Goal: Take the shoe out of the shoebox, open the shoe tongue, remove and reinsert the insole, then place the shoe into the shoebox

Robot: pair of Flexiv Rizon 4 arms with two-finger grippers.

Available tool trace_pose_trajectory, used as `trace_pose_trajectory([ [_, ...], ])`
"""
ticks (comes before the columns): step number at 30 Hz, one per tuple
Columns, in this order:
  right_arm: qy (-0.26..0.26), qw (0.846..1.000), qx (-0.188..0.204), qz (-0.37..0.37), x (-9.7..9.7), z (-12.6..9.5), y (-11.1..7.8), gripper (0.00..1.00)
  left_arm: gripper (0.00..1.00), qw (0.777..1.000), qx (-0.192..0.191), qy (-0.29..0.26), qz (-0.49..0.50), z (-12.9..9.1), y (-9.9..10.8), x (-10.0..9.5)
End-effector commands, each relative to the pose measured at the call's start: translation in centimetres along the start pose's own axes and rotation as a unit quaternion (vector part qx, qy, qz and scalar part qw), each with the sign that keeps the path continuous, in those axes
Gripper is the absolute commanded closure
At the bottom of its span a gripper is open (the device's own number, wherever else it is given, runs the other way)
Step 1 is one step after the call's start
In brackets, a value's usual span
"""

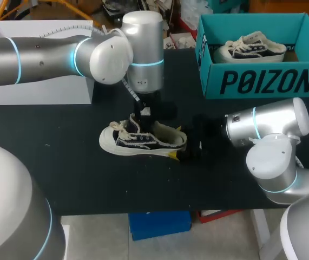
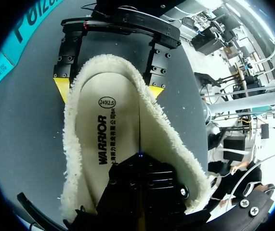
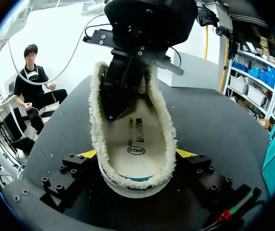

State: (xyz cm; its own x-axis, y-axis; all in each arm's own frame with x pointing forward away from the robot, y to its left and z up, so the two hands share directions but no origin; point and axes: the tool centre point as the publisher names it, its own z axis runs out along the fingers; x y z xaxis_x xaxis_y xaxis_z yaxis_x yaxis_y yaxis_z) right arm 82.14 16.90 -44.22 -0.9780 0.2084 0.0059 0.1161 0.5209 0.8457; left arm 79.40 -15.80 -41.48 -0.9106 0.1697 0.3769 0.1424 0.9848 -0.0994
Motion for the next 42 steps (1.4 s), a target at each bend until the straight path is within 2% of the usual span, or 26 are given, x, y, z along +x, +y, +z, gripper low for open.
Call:
trace_pose_trajectory([
  [1,-0.001,1.000,0.001,0.001,0.0,0.1,-0.1,1.00,1.00,1.000,0.001,0.001,-0.003,1.5,0.0,-0.3],
  [6,-0.001,1.000,0.001,0.001,0.0,0.1,-0.1,1.00,1.00,1.000,0.005,0.003,-0.003,1.8,0.1,-0.5],
  [8,-0.001,1.000,0.001,0.001,0.0,0.1,-0.1,1.00,0.53,1.000,0.008,0.000,0.000,1.8,0.1,-0.5],
  [9,-0.001,1.000,0.001,0.001,0.0,0.1,-0.1,1.00,0.45,1.000,0.008,-0.001,0.002,1.8,0.1,-0.5],
  [15,-0.001,1.000,0.001,0.001,0.0,0.1,-0.1,1.00,0.50,1.000,-0.010,-0.026,-0.004,2.0,0.0,-0.4],
  [21,-0.001,1.000,0.001,0.001,0.0,0.1,-0.1,1.00,0.57,0.994,-0.061,-0.080,-0.042,3.3,0.4,-0.7],
  [27,-0.001,1.000,0.001,0.001,0.0,0.1,-0.1,1.00,0.52,0.979,-0.115,-0.153,-0.067,4.7,1.6,-1.4],
  [30,-0.001,1.000,0.001,0.001,0.0,0.1,-0.1,1.00,0.53,0.966,-0.147,-0.198,-0.075,5.4,2.3,-2.1],
  [40,-0.001,1.000,0.001,0.001,0.0,0.1,-0.1,1.00,0.50,0.943,-0.195,-0.260,-0.066,6.9,5.2,-5.7],
  [42,-0.001,1.000,0.001,0.001,0.0,0.1,-0.1,1.00,0.52,0.936,-0.205,-0.278,-0.063,7.3,5.5,-6.3],
])
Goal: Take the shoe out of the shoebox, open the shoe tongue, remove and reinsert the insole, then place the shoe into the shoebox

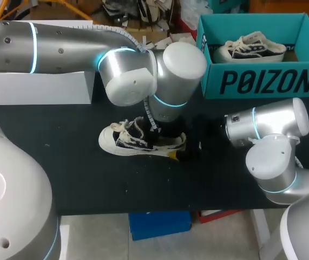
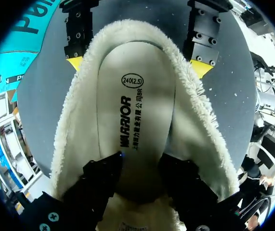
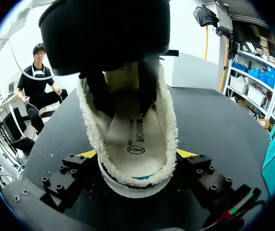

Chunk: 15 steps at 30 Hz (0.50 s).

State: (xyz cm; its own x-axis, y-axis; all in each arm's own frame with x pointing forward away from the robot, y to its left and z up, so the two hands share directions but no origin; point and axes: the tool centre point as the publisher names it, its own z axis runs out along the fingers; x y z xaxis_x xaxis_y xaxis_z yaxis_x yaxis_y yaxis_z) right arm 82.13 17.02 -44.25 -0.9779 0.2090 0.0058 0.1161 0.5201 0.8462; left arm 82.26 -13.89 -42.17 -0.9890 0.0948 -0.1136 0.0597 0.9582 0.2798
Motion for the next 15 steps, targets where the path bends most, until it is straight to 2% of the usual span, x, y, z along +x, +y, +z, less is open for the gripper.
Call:
trace_pose_trajectory([
  [1,-0.001,1.000,0.001,0.001,0.0,0.0,-0.1,1.00,0.53,0.998,-0.027,-0.050,-0.003,9.6,-0.4,0.1],
  [4,-0.001,1.000,0.001,0.001,0.0,0.0,-0.1,1.00,0.50,0.994,-0.045,-0.097,-0.012,10.1,-0.2,-0.9],
  [8,-0.001,1.000,0.001,0.001,0.0,0.0,-0.1,1.00,0.54,0.990,-0.049,-0.132,-0.027,10.7,0.5,-3.0],
  [10,-0.001,1.000,0.001,0.001,0.0,0.0,-0.1,1.00,0.48,0.989,-0.048,-0.140,-0.024,11.1,0.7,-4.0],
  [11,-0.001,1.000,0.001,0.001,0.0,0.0,-0.1,1.00,0.40,0.989,-0.045,-0.141,-0.025,11.3,0.9,-4.6],
  [13,-0.001,1.000,0.001,0.001,0.0,0.0,-0.1,1.00,0.44,0.987,-0.040,-0.149,-0.034,11.4,1.3,-5.5],
  [14,-0.001,1.000,0.001,0.001,0.0,0.0,-0.1,1.00,0.51,0.987,-0.038,-0.152,-0.038,11.4,1.6,-5.9],
  [15,-0.001,1.000,0.001,0.001,0.0,0.0,-0.1,1.00,0.53,0.987,-0.031,-0.151,-0.042,11.5,1.9,-6.5],
])
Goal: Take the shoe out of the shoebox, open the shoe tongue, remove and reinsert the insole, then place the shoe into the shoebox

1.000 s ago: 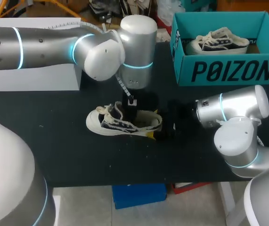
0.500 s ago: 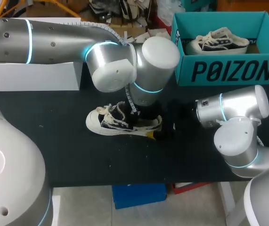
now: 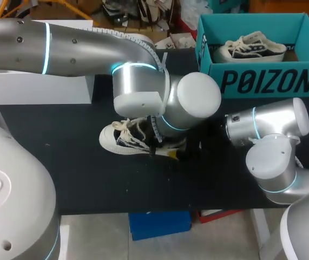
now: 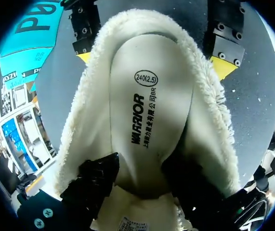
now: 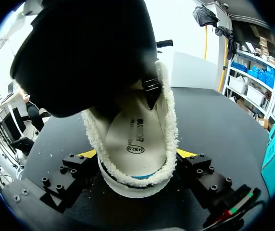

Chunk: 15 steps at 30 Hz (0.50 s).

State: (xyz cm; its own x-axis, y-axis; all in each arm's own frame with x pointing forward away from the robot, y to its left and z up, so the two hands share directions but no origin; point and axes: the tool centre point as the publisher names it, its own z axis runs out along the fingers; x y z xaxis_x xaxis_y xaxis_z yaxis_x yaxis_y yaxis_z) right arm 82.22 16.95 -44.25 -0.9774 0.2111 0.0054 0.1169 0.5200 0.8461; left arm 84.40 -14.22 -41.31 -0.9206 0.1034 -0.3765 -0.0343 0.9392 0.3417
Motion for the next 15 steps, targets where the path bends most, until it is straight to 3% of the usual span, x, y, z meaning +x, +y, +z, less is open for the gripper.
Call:
trace_pose_trajectory([
  [1,0.000,1.000,0.001,0.001,0.1,0.1,-0.1,1.00,0.53,1.000,0.012,-0.023,-0.012,13.1,0.8,-1.5],
  [10,0.000,1.000,0.001,0.001,0.1,0.1,-0.1,1.00,0.51,0.998,0.021,-0.034,-0.043,14.5,1.7,-3.8],
  [15,0.000,1.000,0.001,0.001,0.1,0.1,-0.1,1.00,0.60,0.998,0.034,-0.029,-0.041,14.4,1.6,-3.7],
])
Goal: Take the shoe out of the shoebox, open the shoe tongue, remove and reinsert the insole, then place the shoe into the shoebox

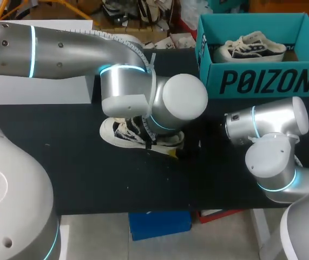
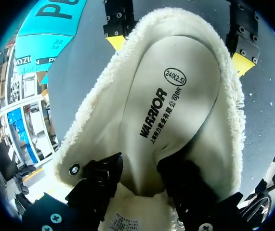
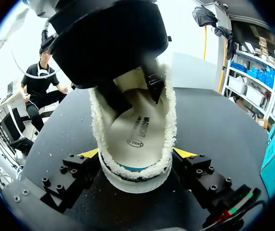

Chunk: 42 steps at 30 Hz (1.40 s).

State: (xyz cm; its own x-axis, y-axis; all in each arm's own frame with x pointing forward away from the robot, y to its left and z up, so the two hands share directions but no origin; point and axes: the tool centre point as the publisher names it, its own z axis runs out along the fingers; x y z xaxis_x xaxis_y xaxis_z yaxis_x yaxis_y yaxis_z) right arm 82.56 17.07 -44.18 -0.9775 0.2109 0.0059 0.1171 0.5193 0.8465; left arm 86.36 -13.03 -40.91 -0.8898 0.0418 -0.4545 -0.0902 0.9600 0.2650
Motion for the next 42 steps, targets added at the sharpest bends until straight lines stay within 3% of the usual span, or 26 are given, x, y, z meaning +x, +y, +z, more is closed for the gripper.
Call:
trace_pose_trajectory([
  [1,0.000,1.000,0.002,0.000,0.4,-0.1,-0.3,1.00,0.66,1.000,0.010,0.001,0.001,13.6,0.9,-1.0],
  [3,0.000,1.000,0.002,0.000,0.4,-0.1,-0.3,1.00,0.98,1.000,0.015,0.004,0.004,13.4,0.8,-0.8],
  [4,0.000,1.000,0.002,0.000,0.4,-0.1,-0.3,1.00,1.00,1.000,0.016,0.004,0.004,13.4,0.7,-0.7],
  [13,0.000,1.000,0.002,0.000,0.4,-0.1,-0.3,1.00,1.00,0.997,0.047,0.053,0.010,12.9,0.3,-0.2],
  [32,0.000,1.000,0.002,0.000,0.4,-0.1,-0.3,1.00,1.00,0.978,0.139,0.153,0.007,8.4,0.0,1.4],
  [42,0.000,1.000,0.002,0.000,0.4,-0.1,-0.3,1.00,1.00,0.959,0.187,0.213,0.021,6.0,-0.5,1.0],
])
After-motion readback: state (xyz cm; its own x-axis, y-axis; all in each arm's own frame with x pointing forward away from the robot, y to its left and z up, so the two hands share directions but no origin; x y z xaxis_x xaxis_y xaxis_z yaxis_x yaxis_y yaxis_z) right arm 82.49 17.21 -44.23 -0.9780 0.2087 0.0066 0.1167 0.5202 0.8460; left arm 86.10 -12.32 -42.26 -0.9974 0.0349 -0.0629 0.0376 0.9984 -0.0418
